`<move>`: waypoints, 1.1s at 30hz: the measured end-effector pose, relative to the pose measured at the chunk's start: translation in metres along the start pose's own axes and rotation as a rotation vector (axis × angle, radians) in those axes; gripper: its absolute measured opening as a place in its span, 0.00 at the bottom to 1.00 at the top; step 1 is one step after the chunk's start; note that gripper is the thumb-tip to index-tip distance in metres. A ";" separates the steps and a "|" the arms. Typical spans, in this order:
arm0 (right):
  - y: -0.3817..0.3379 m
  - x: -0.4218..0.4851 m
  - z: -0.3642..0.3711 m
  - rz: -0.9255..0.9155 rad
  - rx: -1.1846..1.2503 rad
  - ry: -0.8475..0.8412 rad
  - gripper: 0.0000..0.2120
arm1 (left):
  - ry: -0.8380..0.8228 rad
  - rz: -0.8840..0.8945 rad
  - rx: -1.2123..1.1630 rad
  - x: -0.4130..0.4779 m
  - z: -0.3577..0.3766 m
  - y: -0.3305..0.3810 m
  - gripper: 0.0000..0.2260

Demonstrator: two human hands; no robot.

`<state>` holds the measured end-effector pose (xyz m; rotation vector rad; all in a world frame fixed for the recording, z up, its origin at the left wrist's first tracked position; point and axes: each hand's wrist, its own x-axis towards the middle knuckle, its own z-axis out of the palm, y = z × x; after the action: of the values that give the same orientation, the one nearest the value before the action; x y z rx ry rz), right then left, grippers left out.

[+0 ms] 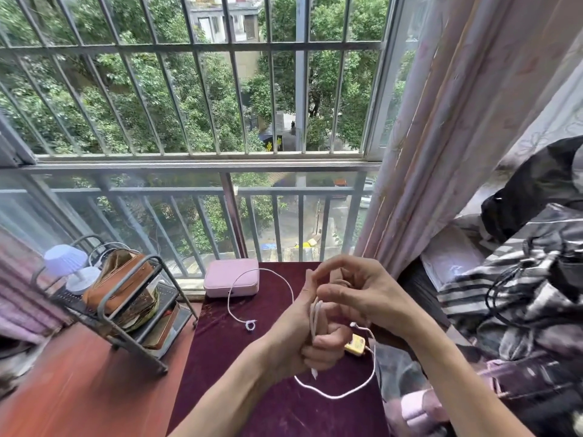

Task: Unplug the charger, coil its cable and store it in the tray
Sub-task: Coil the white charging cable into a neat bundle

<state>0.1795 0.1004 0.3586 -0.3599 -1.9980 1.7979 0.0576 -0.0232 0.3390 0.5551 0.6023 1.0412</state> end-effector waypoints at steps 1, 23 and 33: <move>0.001 0.001 -0.001 0.009 0.008 0.006 0.06 | -0.023 0.013 -0.019 0.001 0.001 0.000 0.41; 0.068 -0.031 0.077 0.253 0.268 0.349 0.22 | 0.174 0.227 -0.038 0.000 -0.008 0.026 0.16; 0.048 -0.063 0.076 0.200 -0.537 0.061 0.15 | 0.349 0.245 -0.042 -0.012 -0.048 0.030 0.21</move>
<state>0.1946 0.0110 0.2975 -0.7893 -2.4506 1.3016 0.0012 -0.0156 0.3273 0.4194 0.8306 1.3952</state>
